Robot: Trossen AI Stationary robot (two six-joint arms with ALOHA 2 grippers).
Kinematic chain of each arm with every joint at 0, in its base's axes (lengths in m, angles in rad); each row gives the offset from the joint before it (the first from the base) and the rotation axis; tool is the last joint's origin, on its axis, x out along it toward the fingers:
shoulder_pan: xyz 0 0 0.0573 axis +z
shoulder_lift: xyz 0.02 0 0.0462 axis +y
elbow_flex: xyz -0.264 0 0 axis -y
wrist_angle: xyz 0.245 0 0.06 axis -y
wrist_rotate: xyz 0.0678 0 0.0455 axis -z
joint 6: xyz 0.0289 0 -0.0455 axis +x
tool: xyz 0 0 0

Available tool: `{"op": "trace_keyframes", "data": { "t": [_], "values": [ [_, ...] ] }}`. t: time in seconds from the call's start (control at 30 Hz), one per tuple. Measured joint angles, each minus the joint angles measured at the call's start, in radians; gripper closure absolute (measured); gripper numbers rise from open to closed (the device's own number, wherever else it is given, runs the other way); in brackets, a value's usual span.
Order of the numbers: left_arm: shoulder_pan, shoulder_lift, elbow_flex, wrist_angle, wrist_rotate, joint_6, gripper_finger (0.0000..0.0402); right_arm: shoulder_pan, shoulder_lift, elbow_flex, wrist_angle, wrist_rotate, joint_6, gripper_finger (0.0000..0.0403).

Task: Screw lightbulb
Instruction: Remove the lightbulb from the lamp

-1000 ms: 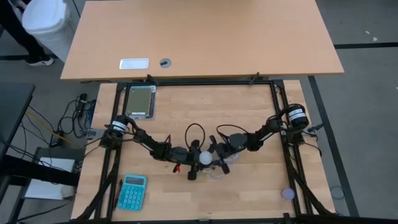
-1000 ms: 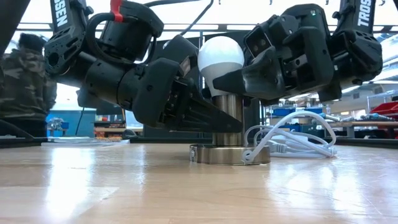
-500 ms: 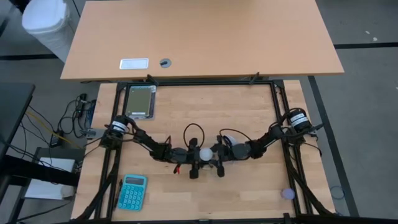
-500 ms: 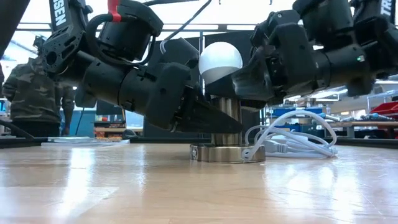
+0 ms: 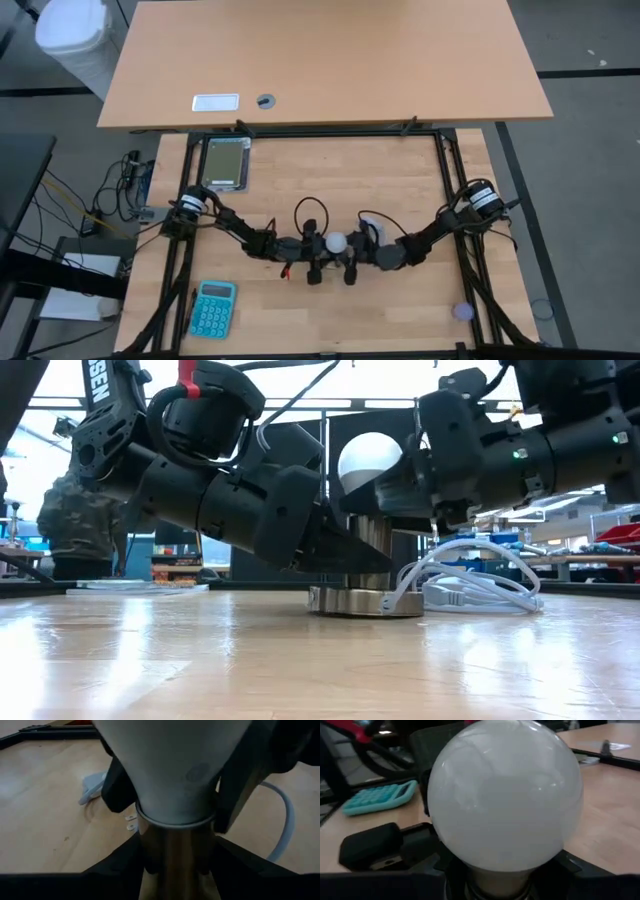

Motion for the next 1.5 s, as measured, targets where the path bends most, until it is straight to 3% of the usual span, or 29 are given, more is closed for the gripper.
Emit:
{"op": "trace_keyframes", "data": {
  "t": [0.3, 0.73, 1.0, 1.3, 1.5],
  "values": [
    [-0.002, -0.002, -0.003, -0.009, -0.038, -0.005, 0.0203, 0.025, -0.002, 0.179, -0.375, 0.163, 0.125, 0.0225],
    [-0.001, 0.000, 0.000, -0.007, -0.111, -0.039, 0.0203, 0.039, 0.000, 0.196, -0.456, 0.315, 0.414, 0.0225],
    [-0.002, 0.000, -0.002, -0.015, -0.111, -0.029, 0.0203, 0.040, 0.000, 0.196, -0.444, 0.266, 0.323, 0.0206],
    [-0.001, -0.001, -0.003, -0.026, -0.109, -0.031, 0.0203, 0.042, -0.012, 0.194, -0.425, 0.163, 0.138, 0.0092],
    [-0.006, -0.002, -0.002, -0.039, -0.042, -0.019, 0.0203, 0.064, -0.070, 0.193, -0.571, 0.107, -0.031, 0.0048]
  ]
}}
